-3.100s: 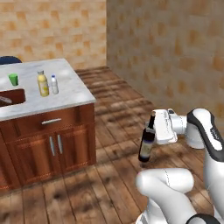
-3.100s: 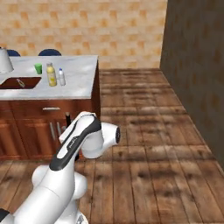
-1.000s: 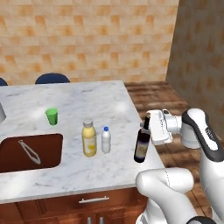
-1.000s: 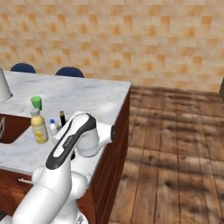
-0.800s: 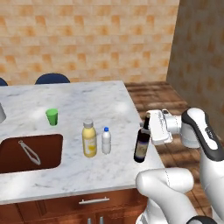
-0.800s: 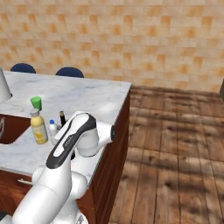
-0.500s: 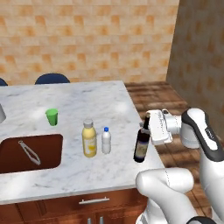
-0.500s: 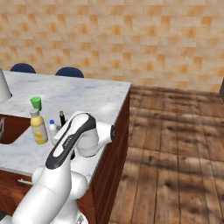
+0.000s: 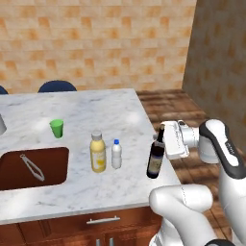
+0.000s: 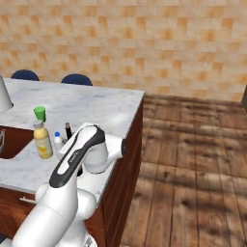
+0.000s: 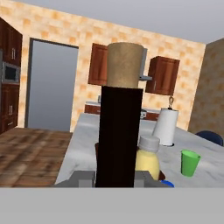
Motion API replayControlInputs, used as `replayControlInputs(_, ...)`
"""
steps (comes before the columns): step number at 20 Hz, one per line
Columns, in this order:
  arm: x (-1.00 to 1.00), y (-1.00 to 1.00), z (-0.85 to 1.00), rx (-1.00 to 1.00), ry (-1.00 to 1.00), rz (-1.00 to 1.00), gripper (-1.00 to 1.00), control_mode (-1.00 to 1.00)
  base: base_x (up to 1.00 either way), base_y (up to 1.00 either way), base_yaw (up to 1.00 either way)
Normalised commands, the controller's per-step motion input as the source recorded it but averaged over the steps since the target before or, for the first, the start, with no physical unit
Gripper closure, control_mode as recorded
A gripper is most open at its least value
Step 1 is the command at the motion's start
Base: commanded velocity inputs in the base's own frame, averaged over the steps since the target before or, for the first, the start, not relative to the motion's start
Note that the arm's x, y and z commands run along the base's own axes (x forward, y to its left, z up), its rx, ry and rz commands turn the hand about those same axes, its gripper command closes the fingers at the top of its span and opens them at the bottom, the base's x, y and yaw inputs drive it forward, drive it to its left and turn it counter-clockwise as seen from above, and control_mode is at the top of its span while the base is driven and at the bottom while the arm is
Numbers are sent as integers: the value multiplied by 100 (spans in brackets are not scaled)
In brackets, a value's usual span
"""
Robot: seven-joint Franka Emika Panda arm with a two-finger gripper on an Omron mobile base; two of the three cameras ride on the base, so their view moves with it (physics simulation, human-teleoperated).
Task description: Place the drinks on the dining counter in a tight cluster.
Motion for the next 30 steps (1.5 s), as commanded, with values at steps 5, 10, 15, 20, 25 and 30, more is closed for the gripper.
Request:
replayControlInputs(5,26,-1,-1,0,1,1,100,-100,6,0,1)
replayControlInputs(10,59,-1,-3,1,0,8,100,-100,0,0,0)
replayControlInputs(15,63,0,-7,4,0,13,100,-100,0,0,0)
replayControlInputs(20,54,1,-22,0,0,15,100,-100,0,0,0)
replayControlInputs(25,52,8,-28,0,-1,9,100,-100,0,0,0)
replayControlInputs(30,47,20,-25,0,0,3,100,-100,0,0,0)
